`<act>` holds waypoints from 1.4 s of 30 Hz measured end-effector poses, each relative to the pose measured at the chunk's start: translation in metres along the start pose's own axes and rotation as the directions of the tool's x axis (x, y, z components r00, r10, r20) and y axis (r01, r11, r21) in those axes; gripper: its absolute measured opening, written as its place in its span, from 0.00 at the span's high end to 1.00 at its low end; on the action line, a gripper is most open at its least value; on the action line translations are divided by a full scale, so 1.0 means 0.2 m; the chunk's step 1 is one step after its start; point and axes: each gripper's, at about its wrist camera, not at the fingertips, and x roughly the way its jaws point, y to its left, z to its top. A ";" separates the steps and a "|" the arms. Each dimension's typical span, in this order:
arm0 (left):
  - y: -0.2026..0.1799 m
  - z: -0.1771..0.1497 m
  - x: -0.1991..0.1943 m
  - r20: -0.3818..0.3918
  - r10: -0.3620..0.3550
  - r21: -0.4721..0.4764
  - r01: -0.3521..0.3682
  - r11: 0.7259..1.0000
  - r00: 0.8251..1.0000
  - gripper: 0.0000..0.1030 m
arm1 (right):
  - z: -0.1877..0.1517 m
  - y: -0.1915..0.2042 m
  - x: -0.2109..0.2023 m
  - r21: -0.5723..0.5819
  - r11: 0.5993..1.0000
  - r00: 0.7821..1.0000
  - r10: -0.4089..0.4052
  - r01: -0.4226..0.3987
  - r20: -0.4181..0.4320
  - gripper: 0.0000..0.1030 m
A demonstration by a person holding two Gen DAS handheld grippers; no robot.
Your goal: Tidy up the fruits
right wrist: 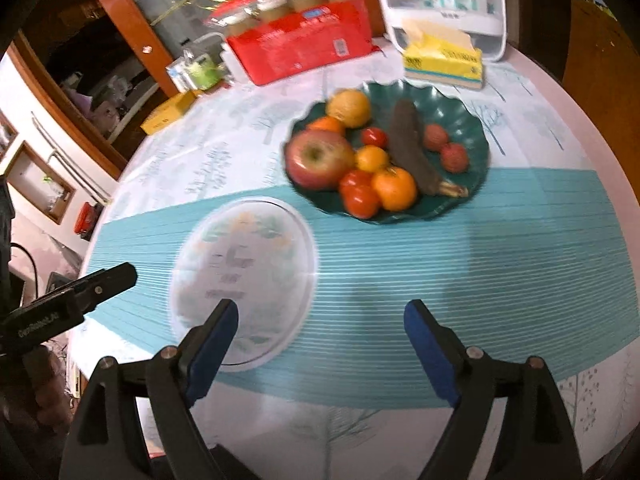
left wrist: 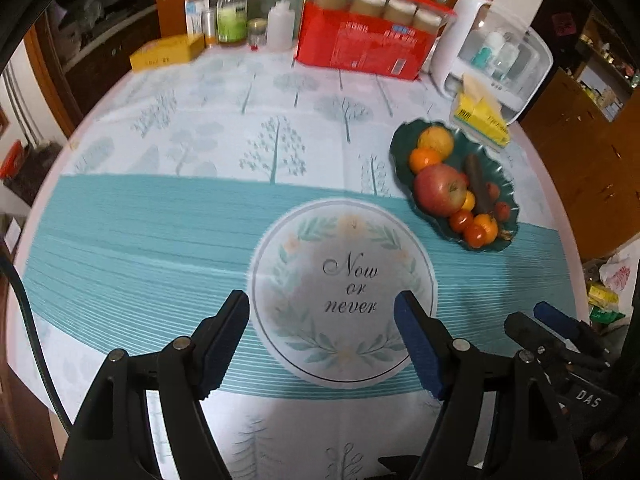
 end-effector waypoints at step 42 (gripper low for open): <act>-0.18 -0.09 -0.64 0.204 0.061 0.090 -0.081 0.993 0.977 0.02 | -0.06 0.35 -0.61 -0.043 0.996 0.988 -0.072 0.079 0.133 0.01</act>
